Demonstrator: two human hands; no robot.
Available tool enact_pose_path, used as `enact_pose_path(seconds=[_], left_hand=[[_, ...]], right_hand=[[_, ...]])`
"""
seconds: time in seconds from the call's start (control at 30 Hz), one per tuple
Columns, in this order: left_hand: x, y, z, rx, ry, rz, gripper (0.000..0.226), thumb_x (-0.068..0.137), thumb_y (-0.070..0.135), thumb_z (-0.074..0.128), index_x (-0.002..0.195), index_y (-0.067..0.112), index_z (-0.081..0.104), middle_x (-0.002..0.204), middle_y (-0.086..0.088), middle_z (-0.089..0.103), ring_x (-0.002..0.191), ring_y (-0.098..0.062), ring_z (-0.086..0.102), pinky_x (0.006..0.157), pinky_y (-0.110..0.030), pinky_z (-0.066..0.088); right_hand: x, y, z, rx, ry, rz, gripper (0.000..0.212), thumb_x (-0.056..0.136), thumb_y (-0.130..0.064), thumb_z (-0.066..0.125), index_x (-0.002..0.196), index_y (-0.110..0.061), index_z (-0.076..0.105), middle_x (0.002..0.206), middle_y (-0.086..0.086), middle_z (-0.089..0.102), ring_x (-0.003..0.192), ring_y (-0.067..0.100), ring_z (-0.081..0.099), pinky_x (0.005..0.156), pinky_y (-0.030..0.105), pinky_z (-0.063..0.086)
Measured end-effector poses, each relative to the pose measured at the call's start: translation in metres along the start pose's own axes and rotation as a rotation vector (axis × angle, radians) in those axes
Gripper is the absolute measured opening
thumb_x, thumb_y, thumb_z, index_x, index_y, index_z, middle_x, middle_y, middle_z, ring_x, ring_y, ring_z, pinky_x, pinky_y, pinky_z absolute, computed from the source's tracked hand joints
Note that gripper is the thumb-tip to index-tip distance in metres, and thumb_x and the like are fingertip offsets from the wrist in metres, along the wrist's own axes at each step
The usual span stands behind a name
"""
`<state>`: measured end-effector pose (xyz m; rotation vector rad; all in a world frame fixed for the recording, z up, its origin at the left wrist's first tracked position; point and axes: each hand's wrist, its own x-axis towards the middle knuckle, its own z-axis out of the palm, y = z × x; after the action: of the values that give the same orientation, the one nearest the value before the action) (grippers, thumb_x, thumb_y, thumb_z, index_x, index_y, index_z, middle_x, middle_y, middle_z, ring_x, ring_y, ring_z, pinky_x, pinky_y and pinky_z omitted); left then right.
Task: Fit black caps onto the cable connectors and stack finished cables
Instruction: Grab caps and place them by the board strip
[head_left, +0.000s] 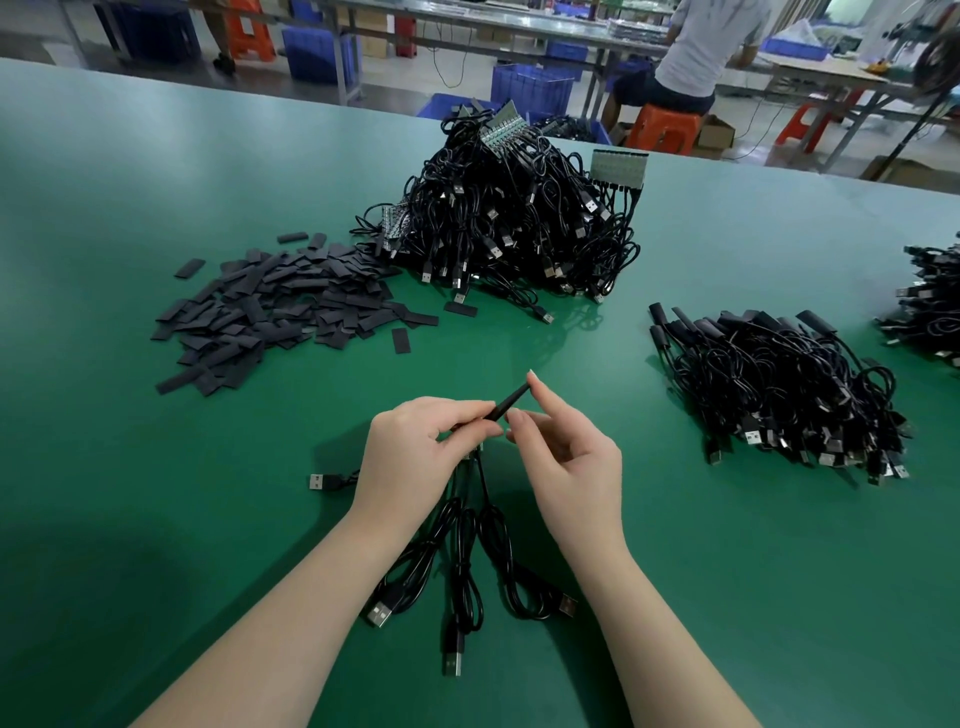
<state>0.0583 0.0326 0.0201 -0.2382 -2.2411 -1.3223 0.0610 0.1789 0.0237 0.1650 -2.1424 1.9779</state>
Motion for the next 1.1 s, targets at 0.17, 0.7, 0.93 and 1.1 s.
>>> enact_pose_path(seconds=[0.17, 0.7, 0.93, 1.1], left_hand=[[-0.001, 0.002, 0.001, 0.024, -0.011, 0.019, 0.019, 0.079, 0.016, 0.079, 0.096, 0.024, 0.079, 0.088, 0.028, 0.066, 0.088, 0.004, 0.066, 0.079, -0.018, 0.052], [-0.002, 0.005, 0.003, 0.153, -0.045, 0.134, 0.018, 0.077, 0.020, 0.081, 0.095, 0.020, 0.079, 0.087, 0.012, 0.075, 0.090, -0.001, 0.063, 0.080, -0.028, 0.052], [-0.003, 0.006, 0.002, 0.148, -0.050, 0.123, 0.018, 0.077, 0.019, 0.081, 0.095, 0.019, 0.079, 0.087, 0.012, 0.075, 0.091, -0.002, 0.062, 0.080, -0.032, 0.054], [-0.003, 0.008, 0.002, 0.149, -0.059, 0.136, 0.017, 0.077, 0.022, 0.078, 0.094, 0.019, 0.079, 0.085, 0.011, 0.075, 0.091, -0.002, 0.062, 0.079, -0.025, 0.050]], right_hand=[[0.001, 0.000, -0.001, 0.018, 0.010, 0.013, 0.039, 0.092, -0.019, 0.070, 0.115, -0.049, 0.063, 0.088, -0.010, 0.076, 0.084, 0.008, 0.072, 0.071, 0.010, 0.048], [0.004, -0.010, -0.004, 0.269, 0.162, 0.164, 0.012, 0.084, -0.034, 0.070, 0.086, -0.026, 0.079, 0.084, 0.004, 0.077, 0.072, 0.013, 0.072, 0.065, 0.019, 0.055], [0.004, -0.012, -0.004, 0.270, 0.146, 0.171, 0.017, 0.078, -0.041, 0.071, 0.082, -0.028, 0.080, 0.081, 0.002, 0.077, 0.069, 0.012, 0.072, 0.064, 0.019, 0.055], [0.005, -0.010, -0.005, 0.272, 0.163, 0.170, 0.024, 0.076, -0.043, 0.072, 0.085, -0.022, 0.079, 0.082, 0.004, 0.076, 0.069, 0.013, 0.071, 0.064, 0.020, 0.054]])
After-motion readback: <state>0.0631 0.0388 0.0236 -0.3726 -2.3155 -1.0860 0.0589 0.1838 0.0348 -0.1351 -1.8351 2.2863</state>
